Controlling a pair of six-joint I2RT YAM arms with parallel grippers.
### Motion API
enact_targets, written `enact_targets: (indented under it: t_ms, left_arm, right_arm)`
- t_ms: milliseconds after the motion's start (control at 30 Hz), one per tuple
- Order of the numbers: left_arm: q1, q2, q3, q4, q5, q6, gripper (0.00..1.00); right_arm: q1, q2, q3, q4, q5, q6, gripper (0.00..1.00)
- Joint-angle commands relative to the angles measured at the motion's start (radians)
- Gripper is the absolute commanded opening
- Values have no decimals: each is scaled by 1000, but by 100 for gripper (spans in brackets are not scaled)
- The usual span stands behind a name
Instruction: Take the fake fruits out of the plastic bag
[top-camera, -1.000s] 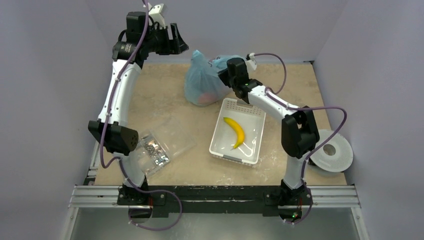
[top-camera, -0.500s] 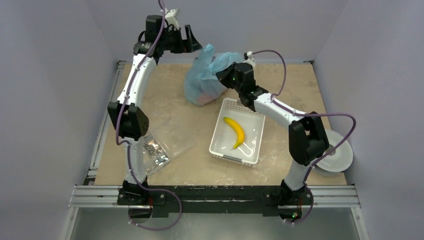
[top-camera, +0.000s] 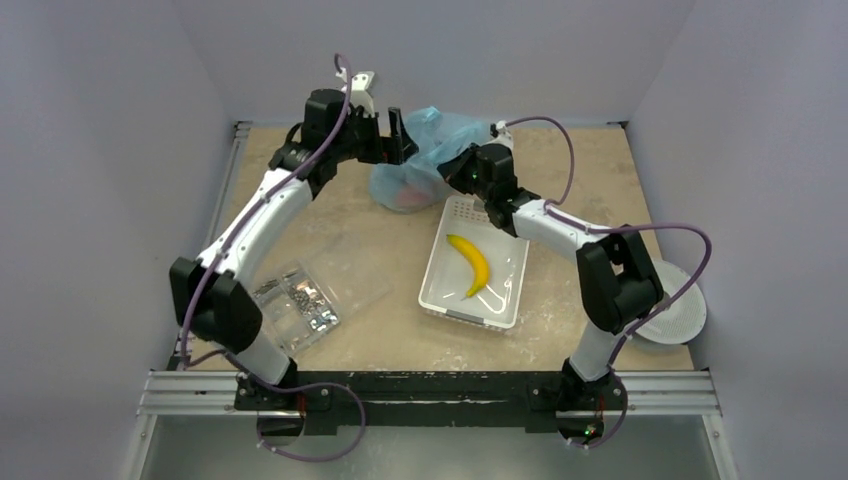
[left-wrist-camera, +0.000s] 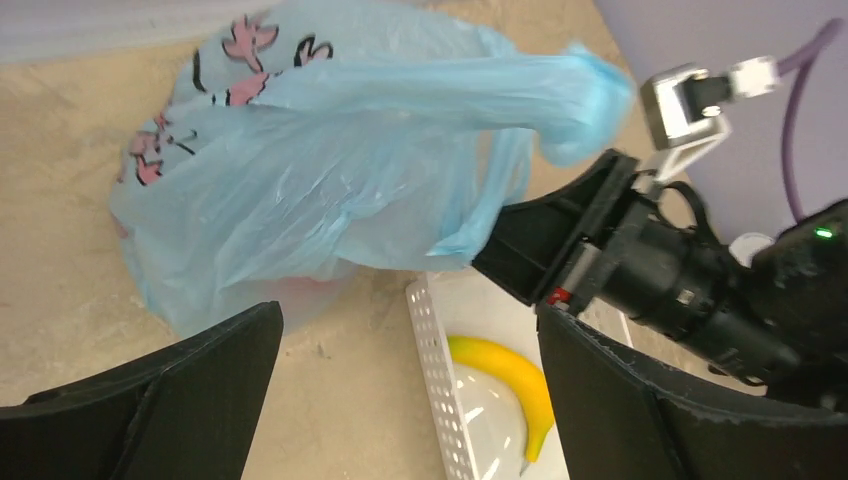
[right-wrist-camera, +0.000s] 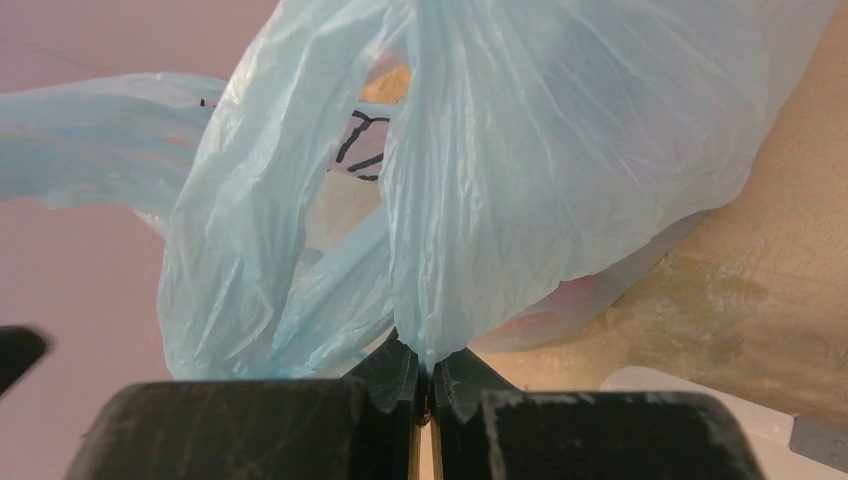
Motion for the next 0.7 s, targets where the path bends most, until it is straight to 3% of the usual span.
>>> enact_targets:
  t_ms: [0, 67, 200, 433, 567, 600, 667]
  left_arm:
    - [-126, -201, -150, 293, -347, 98, 100]
    - [-185, -189, -154, 344, -484, 130, 100]
    - [-245, -79, -18, 287, -697, 90, 100]
    - [-283, 107, 167, 232, -885, 78, 99]
    - [-282, 121, 177, 284, -874, 104, 75]
    - [-277, 123, 178, 296, -855, 114, 65]
    - [-250, 118, 187, 263, -791, 97, 35]
  right_arm:
    - [0, -72, -14, 77, -1, -41, 0]
    - [1, -81, -22, 84, 4, -41, 0]
    - [1, -100, -27, 86, 19, -38, 0]
    - [1, -133, -36, 79, 26, -43, 0]
    - [1, -149, -59, 85, 13, -50, 0]
    - [1, -152, -72, 98, 0, -50, 0]
    - [-5, -153, -96, 107, -17, -4, 0]
